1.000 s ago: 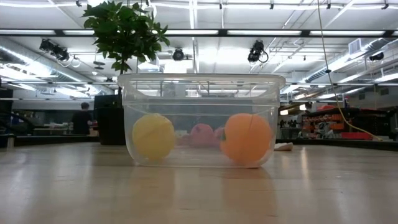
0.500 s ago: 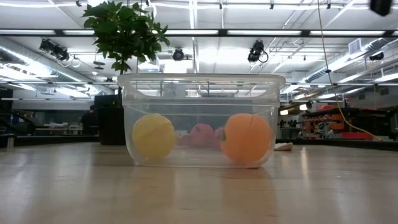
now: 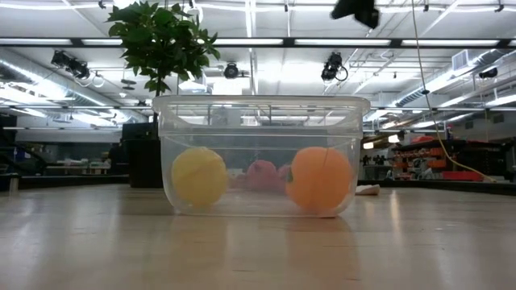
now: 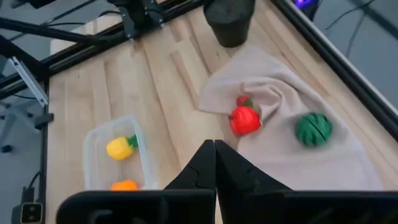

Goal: Pick and placing Produce into tupperware
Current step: Put the watermelon into the transparent bin

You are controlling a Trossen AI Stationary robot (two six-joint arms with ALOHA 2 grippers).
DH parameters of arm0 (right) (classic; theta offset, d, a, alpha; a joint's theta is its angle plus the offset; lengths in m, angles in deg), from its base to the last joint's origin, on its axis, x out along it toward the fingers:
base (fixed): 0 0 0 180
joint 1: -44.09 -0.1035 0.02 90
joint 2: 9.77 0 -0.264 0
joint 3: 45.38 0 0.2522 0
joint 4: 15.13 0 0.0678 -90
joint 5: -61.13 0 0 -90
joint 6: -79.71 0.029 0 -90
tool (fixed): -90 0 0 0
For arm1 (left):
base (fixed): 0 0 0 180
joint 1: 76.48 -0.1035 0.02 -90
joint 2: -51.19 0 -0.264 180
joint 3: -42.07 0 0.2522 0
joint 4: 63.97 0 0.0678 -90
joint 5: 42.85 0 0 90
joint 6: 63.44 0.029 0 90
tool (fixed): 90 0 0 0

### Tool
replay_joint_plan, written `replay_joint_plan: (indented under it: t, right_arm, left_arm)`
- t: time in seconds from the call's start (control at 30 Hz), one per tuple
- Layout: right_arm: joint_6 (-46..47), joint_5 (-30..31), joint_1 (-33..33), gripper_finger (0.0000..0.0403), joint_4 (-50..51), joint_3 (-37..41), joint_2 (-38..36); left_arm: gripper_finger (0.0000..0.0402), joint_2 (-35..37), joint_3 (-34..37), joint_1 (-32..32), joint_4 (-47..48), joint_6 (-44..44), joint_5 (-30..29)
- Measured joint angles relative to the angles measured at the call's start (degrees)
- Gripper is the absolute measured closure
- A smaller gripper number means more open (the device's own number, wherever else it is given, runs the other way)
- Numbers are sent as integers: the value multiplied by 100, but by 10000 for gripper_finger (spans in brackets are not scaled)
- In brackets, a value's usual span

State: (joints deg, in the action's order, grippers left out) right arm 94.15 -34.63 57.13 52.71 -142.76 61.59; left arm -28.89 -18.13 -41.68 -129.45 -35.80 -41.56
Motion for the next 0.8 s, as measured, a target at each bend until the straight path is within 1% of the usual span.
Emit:
replay_joint_plan:
  t: [0.03,0.1,0.27,0.43,0.5,0.63,0.8]
  right_arm:
    - [-76,-132,128,398,-3,-133,216]
    - [-253,-303,351,398,26,-351,612]
    - [-692,-442,885,398,38,-620,1319]
    - [-763,-1250,1409,390,70,-640,1916]
    - [-826,-1433,1542,384,73,-640,2137]
    - [-971,-1444,1705,362,66,-640,2548]
    - [-924,-977,1797,309,57,-642,3003]
  left_arm:
    - [397,35,0,47,-36,7,-106]
    - [393,51,-2,151,-12,15,-129]
    - [391,117,-2,310,-15,37,-131]
    - [396,110,-2,332,-2,157,-134]
    - [389,108,-2,328,9,159,-134]
    - [371,108,-2,328,14,223,-134]
    - [365,108,-2,328,13,312,-134]
